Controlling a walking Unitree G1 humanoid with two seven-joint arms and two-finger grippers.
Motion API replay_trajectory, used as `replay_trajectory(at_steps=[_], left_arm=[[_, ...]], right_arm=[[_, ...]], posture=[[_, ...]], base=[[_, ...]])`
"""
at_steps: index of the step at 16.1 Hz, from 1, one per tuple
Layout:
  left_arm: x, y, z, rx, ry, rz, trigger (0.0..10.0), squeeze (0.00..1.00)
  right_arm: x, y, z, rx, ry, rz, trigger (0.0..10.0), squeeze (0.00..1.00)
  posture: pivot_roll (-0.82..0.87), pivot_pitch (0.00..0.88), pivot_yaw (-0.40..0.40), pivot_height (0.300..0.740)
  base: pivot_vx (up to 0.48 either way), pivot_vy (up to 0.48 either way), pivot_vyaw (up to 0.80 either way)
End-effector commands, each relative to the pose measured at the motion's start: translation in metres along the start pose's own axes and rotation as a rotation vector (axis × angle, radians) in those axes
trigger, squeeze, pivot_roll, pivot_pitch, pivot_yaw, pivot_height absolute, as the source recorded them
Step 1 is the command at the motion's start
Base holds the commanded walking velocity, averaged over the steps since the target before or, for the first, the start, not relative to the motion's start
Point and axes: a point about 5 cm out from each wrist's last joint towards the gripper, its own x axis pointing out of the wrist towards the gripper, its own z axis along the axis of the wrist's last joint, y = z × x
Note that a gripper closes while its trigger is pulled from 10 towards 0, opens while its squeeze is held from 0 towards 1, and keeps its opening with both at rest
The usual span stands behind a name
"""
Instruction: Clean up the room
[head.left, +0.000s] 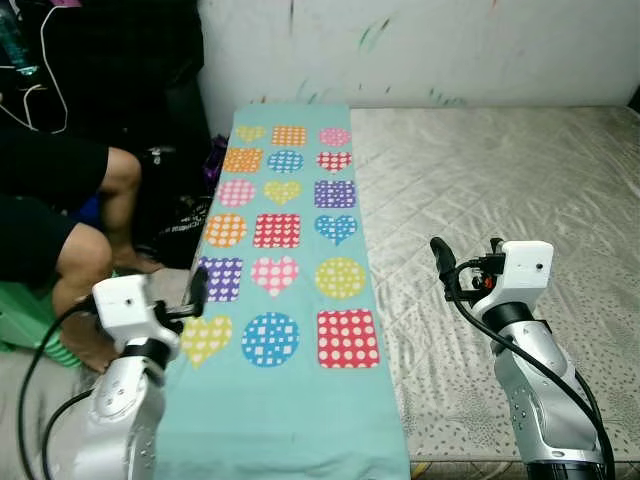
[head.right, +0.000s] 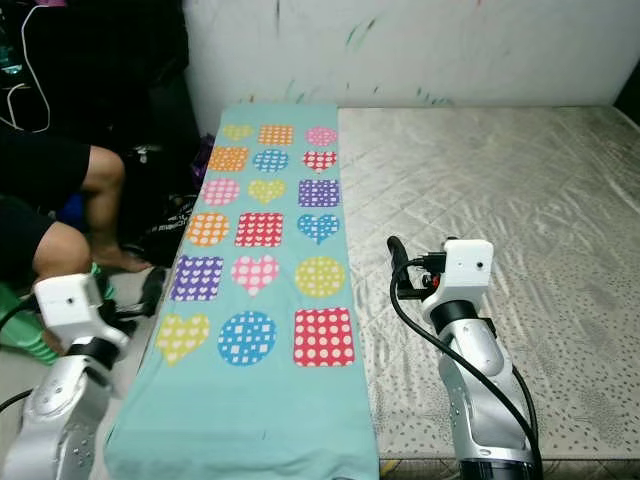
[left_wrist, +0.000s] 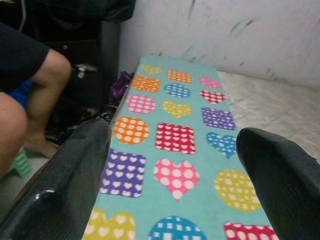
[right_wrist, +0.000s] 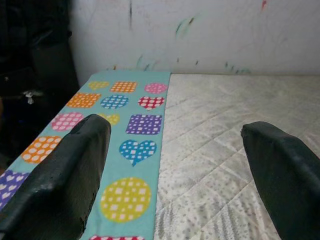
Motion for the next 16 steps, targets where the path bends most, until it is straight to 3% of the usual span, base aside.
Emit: replay_trajectory(at_steps=[1, 7, 16], left_arm=[[0.0001, -0.0001, 0.0039, 0.005, -0.008, -0.001, 10.0, 0.00], [-0.0006, -0.0013, 0.0033, -0.003, -0.002, -0.002, 10.0, 0.00], [-0.0027, -0.0014, 0.0019, -0.026, 0.001, -0.011, 10.0, 0.00]], right_arm=[[-0.0008, 0.0021, 0.0006, 0.000, -0.003, 0.008, 10.0, 0.00], [-0.0007, 0.0019, -0.0002, -0.003, 0.000, 0.013, 10.0, 0.00], [0.0016, 0.0007, 0.0000, -0.013, -0.001, 0.018, 10.0, 0.00]], posture=[[-0.19, 0.000, 0.051, 0.740], [-0.19, 0.000, 0.047, 0.740], [-0.19, 0.000, 0.042, 0.740]], base=[[-0.319, 0.000, 0.00], [-0.296, 0.000, 0.00], [0.000, 0.000, 0.00]])
